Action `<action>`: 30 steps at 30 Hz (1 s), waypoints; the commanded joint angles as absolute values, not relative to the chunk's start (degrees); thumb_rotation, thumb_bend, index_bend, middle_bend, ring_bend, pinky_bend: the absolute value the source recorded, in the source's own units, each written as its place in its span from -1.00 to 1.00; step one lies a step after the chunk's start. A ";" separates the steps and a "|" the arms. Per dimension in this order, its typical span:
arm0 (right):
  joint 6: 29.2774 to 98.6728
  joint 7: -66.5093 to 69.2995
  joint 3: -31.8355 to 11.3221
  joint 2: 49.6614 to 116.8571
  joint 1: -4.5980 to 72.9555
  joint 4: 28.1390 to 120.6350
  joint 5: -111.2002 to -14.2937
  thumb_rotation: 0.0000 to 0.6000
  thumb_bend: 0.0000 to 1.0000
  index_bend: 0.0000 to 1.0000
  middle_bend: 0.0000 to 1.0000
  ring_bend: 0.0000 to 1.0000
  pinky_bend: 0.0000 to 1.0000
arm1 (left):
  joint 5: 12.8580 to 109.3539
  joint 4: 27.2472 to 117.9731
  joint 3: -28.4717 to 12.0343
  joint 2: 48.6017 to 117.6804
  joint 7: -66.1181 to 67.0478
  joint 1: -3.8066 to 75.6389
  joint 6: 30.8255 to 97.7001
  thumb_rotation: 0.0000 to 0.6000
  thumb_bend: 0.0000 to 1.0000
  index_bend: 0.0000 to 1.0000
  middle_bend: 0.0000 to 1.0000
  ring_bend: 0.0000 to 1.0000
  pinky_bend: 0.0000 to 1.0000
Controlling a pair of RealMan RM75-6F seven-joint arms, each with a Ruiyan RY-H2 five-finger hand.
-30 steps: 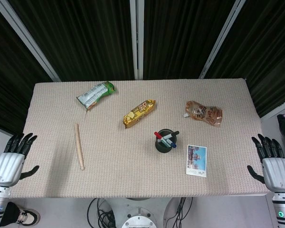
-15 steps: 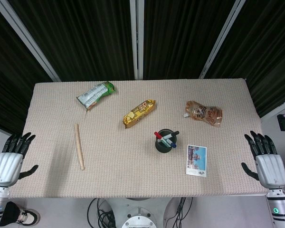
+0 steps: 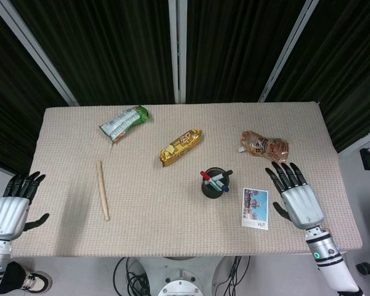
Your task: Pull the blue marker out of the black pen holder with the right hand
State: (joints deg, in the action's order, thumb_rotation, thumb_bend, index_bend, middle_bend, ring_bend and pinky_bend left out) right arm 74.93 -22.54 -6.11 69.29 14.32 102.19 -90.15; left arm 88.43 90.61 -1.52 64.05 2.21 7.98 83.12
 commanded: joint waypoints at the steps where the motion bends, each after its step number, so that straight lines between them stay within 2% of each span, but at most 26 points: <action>1: 71.97 -27.73 -7.81 73.63 17.37 103.26 -87.62 1.00 -0.63 -0.93 -1.00 -1.00 -1.00 | 88.41 90.46 -1.52 63.95 2.01 8.04 83.03 1.00 -0.66 -0.81 -0.88 -1.00 -0.91; 6: 70.06 -35.63 -8.40 80.30 19.81 102.57 -84.11 1.00 -0.60 -0.87 -1.00 -1.00 -1.00 | 87.59 89.94 -1.44 63.77 1.28 7.99 82.41 1.00 -0.66 -0.80 -0.88 -1.00 -0.91; 12: 69.17 -39.44 -9.32 85.71 22.19 100.57 -81.27 1.00 -0.53 -0.65 -1.00 -1.00 -1.00 | 87.95 88.97 -1.28 64.01 0.28 7.87 82.74 1.00 -0.66 -0.80 -0.88 -1.00 -0.91; 17: 69.20 -40.56 -9.41 87.73 23.42 99.30 -80.46 1.00 -0.49 -0.49 -1.00 -1.00 -1.00 | 88.30 88.34 -1.37 64.10 -0.64 8.05 82.91 1.00 -0.66 -0.80 -0.88 -1.00 -0.91; 30: 72.09 -42.63 -9.17 90.83 24.22 97.54 -79.55 1.00 -0.42 -0.27 -0.96 -1.00 -1.00 | 87.70 87.82 -1.41 64.17 -1.03 7.96 82.79 1.00 -0.66 -0.80 -0.88 -1.00 -0.91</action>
